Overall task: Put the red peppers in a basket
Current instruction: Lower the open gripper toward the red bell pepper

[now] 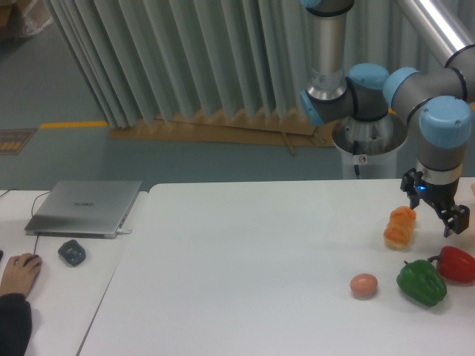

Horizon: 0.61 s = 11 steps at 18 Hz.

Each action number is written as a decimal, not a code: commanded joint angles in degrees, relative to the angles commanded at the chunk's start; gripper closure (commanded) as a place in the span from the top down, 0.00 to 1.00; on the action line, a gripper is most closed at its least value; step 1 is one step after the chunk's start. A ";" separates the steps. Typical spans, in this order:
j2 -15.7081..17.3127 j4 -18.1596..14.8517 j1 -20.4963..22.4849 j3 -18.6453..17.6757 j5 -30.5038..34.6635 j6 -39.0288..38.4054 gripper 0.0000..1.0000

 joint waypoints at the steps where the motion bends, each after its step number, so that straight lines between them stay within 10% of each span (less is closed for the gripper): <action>1: -0.17 0.00 0.09 0.18 0.61 2.30 1.00; 11: -4.48 2.81 0.44 2.72 8.00 16.91 1.00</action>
